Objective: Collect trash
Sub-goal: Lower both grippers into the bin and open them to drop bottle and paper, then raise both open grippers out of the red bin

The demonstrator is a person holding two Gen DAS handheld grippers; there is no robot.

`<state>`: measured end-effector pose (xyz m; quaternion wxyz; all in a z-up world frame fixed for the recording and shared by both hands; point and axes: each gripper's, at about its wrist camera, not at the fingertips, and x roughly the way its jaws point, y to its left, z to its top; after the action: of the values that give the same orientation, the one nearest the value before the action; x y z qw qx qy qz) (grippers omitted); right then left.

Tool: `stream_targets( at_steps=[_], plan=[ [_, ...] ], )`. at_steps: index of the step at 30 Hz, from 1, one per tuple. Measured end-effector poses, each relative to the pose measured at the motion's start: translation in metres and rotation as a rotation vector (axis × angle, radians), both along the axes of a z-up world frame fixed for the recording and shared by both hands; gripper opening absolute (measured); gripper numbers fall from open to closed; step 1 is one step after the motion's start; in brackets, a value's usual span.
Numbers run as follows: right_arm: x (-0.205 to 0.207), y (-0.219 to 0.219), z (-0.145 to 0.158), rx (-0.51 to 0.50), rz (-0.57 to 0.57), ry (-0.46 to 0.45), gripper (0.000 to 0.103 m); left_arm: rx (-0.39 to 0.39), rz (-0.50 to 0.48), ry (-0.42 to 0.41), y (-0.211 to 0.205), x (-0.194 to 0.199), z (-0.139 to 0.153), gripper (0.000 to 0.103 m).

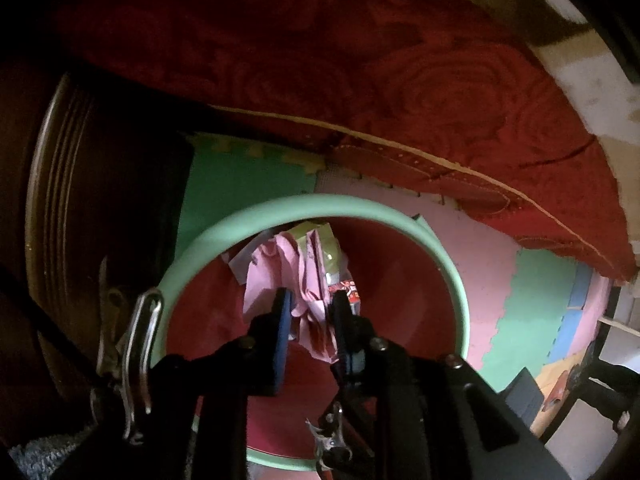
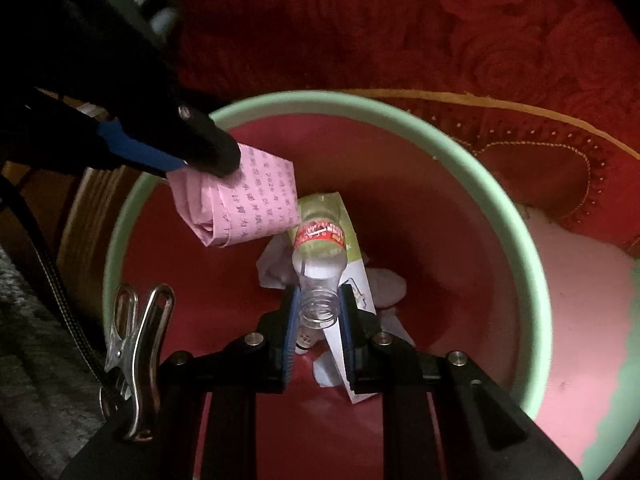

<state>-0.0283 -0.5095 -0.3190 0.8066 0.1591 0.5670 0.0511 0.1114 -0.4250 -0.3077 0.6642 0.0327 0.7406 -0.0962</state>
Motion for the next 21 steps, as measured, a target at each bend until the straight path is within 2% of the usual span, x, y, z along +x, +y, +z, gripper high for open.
stream_targets(
  at_steps=[5, 9, 12, 16, 19, 21],
  plan=[
    [0.002, 0.005, 0.003, -0.012, 0.006, 0.005, 0.020, -0.018, 0.041, 0.023, 0.004, 0.002, -0.005, 0.026],
    [0.007, 0.008, 0.003, -0.010, 0.021, 0.014, 0.021, -0.040, 0.068, 0.035, 0.008, 0.003, -0.005, 0.032],
    [0.012, 0.009, -0.002, 0.006, 0.032, 0.034, 0.025, -0.055, 0.071, 0.039, 0.009, 0.002, -0.003, 0.038],
    [0.014, 0.012, -0.003, 0.008, 0.042, 0.032, 0.041, -0.114, 0.092, 0.063, 0.012, -0.001, -0.001, 0.052],
    [0.013, 0.015, -0.002, -0.004, 0.050, 0.012, 0.057, -0.163, 0.115, 0.079, 0.014, -0.002, 0.001, 0.057],
    [0.012, 0.017, 0.000, -0.002, 0.062, 0.005, 0.061, -0.173, 0.125, 0.080, 0.015, -0.003, 0.002, 0.059]
  ],
)
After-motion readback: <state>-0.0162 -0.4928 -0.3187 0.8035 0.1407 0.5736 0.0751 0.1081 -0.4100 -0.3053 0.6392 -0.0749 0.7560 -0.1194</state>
